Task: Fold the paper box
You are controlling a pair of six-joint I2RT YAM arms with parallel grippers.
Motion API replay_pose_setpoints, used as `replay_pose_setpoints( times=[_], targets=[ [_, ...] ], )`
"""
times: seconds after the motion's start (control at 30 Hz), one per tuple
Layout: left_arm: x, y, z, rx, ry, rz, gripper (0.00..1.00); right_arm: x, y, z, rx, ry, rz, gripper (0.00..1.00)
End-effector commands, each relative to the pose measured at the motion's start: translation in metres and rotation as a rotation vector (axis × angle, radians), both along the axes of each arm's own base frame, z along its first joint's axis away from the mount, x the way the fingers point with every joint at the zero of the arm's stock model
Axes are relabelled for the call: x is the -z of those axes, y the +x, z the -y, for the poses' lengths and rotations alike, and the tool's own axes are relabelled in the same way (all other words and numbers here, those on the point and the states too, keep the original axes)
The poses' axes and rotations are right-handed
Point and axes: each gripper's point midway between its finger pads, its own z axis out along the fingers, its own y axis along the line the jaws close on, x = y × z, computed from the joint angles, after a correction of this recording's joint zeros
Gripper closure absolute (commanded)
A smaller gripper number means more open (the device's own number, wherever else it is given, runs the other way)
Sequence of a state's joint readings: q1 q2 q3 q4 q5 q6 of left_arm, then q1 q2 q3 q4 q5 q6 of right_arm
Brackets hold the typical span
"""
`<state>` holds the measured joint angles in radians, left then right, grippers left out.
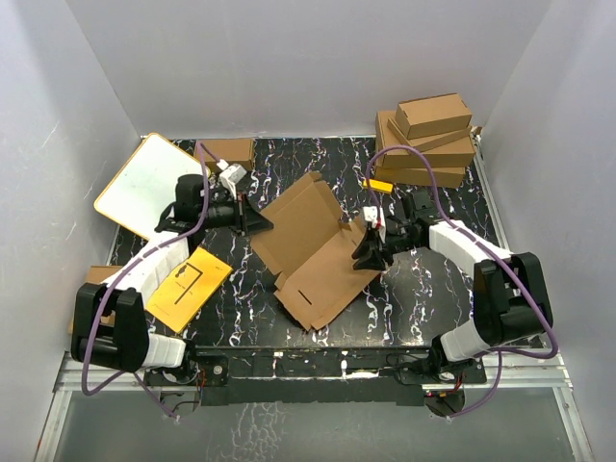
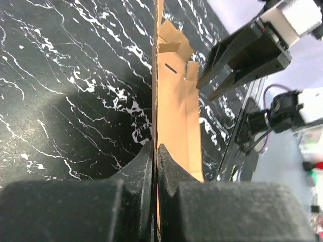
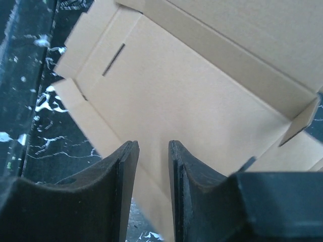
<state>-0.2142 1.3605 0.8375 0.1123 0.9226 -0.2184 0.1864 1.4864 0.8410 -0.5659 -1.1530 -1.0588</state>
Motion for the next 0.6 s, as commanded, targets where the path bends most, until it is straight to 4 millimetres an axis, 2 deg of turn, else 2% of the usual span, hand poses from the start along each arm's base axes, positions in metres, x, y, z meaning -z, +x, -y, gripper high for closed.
replay_pose_setpoints(
  times=[0.0, 0.1, 0.23, 0.3, 0.4, 0.57],
  targets=[
    [-0.052, 0.0, -0.005, -0.046, -0.117, 0.019, 1.0, -0.064, 0.011, -0.004, -0.039, 0.184, 0.075, 0.62],
    [-0.059, 0.003, -0.014, -0.155, -0.108, 0.015, 1.0, -0.092, 0.021, 0.013, 0.045, 0.242, 0.064, 0.52],
    [-0.072, 0.002, -0.025, -0.298, -0.158, 0.066, 1.0, -0.099, 0.047, 0.041, 0.308, 0.283, -0.031, 0.36],
    [-0.081, -0.003, -0.03, -0.347, -0.209, 0.101, 1.0, -0.092, 0.054, 0.051, 0.42, 0.324, -0.104, 0.26],
    [-0.087, -0.01, -0.034, -0.39, -0.274, 0.134, 1.0, -0.073, 0.066, 0.06, 0.532, 0.344, -0.264, 0.2],
    [-0.095, -0.018, -0.031, -0.371, -0.351, 0.134, 1.0, -0.034, 0.071, 0.057, 0.59, 0.377, -0.564, 0.2]
  ],
)
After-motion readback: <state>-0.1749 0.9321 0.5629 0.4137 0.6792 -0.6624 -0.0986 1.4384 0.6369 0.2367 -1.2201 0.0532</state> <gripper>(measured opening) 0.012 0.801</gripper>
